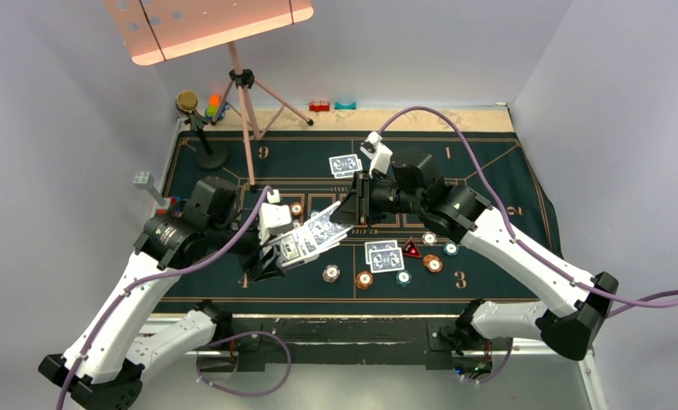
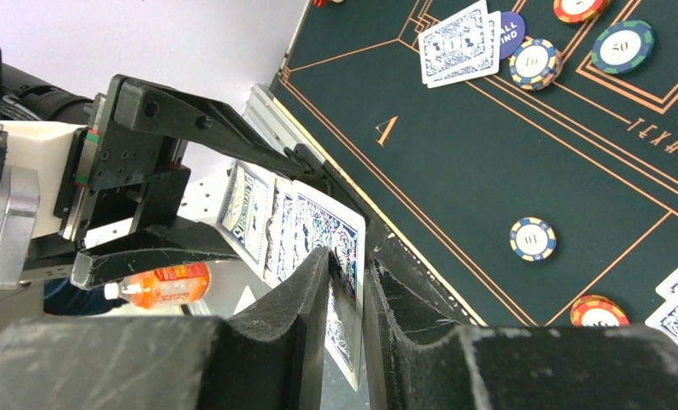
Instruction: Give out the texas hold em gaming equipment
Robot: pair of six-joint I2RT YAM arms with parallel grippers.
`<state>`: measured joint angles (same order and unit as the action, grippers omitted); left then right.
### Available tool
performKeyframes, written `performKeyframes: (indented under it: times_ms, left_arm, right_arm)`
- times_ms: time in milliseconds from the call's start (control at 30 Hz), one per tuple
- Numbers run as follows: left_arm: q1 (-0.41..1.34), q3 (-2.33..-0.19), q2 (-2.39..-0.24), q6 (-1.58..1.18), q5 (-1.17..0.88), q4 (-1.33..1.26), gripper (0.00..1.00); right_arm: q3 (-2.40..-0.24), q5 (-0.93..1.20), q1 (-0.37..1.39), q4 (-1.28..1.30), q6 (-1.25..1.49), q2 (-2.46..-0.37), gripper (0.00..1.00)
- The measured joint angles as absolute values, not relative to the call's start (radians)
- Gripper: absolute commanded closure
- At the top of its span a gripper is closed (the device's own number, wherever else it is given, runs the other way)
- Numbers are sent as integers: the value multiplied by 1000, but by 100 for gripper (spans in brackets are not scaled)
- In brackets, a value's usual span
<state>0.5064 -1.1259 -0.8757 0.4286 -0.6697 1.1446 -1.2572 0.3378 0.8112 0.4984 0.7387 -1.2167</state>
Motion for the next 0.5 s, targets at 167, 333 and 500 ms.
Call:
performKeyframes:
  times_ms: [167,333,500]
  left_arm:
    - [506,-1126,-876,428,-670,1142,100]
    - [506,-1126,-875,428,-670,1142,100]
    - [506,-1126,-874,428,-670,1142,100]
  right_arm:
    - [-1257,367,811,478,744,-1217,76]
    - [-1257,385,811,461,748,-1217,74]
    - [-1254,411,811,435,757,-1227,74]
